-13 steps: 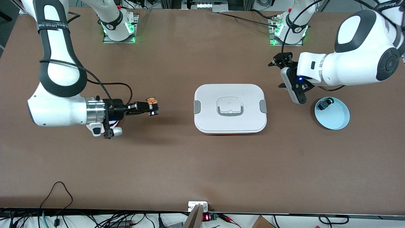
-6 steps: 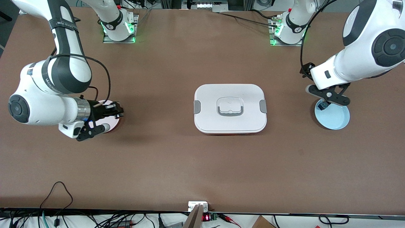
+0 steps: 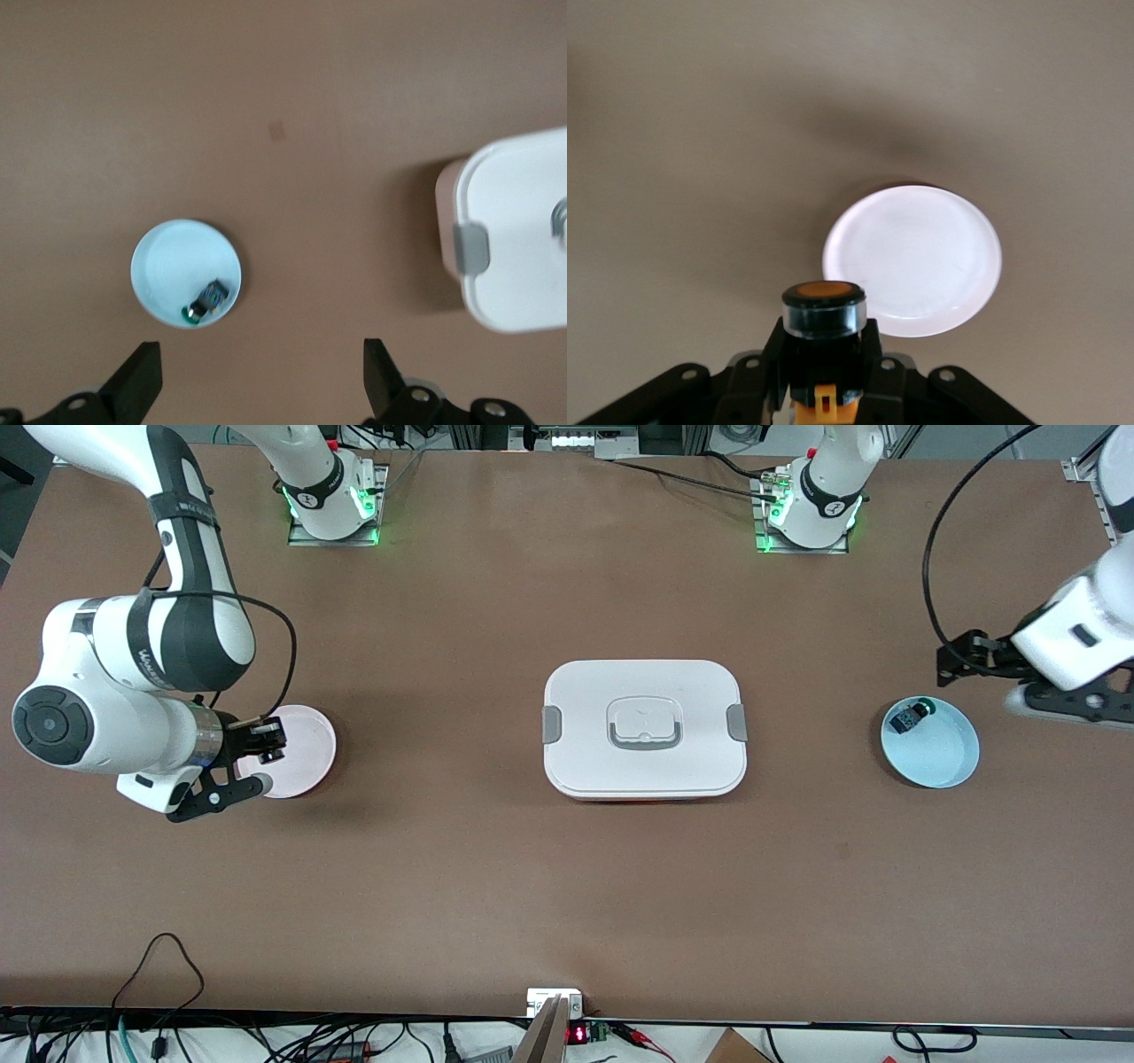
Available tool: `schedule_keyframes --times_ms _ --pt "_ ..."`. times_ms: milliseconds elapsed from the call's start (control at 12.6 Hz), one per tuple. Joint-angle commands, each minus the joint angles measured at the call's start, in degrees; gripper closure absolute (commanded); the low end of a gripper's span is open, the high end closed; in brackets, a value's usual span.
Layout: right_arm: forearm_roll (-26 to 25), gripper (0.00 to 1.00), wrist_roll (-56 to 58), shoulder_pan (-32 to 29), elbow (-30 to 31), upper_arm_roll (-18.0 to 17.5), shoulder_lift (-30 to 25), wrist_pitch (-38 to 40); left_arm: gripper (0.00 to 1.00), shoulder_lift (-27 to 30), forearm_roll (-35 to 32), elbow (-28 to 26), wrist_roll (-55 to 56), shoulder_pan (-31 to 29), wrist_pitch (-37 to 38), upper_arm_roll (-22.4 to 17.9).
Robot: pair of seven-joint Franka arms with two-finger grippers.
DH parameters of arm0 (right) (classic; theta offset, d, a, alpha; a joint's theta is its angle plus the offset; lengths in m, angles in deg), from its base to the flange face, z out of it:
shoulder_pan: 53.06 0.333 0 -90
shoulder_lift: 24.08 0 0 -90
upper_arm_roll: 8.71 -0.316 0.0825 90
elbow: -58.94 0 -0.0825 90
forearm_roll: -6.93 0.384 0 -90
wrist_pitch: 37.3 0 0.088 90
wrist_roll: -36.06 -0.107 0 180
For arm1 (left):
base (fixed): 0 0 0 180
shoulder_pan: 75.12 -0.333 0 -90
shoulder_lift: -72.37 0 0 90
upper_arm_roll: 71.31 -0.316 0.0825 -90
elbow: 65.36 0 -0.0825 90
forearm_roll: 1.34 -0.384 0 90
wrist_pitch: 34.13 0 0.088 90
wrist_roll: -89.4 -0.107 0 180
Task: Transfer orange switch to right arm and place
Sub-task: 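Lower the switch onto the white plate and open the right gripper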
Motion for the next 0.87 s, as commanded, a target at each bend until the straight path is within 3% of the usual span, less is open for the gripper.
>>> schedule_keyframes --times_ms 0,79,396,634,792 --pt "-1.1 1.00 1.3 -1.7 9.5 0.4 -3.1 -8.8 0.00 8.1 -0.3 -10.1 -0.5 6.9 -6.0 -5.5" --pt "-1.0 1.00 1.3 -1.7 12.4 0.6 -3.3 -12.4 0.00 9.1 -4.0 -11.5 -0.5 7.7 -6.0 -6.4" --pt "-1.0 1.00 1.8 -5.5 22.7 0.6 -3.1 -26.5 0.00 9.1 -4.4 -11.3 1.5 7.8 -1.6 -6.9" --pt "-0.6 1.00 0.8 -5.7 26.7 0.7 -1.4 -33.8 0.00 8.6 -4.2 -10.6 3.8 7.6 -1.1 -6.2" --pt "0.1 1.00 -0.7 -5.9 26.9 0.6 -0.2 -34.5 0.00 8.6 -4.2 -10.5 3.8 7.6 -1.1 -6.2"
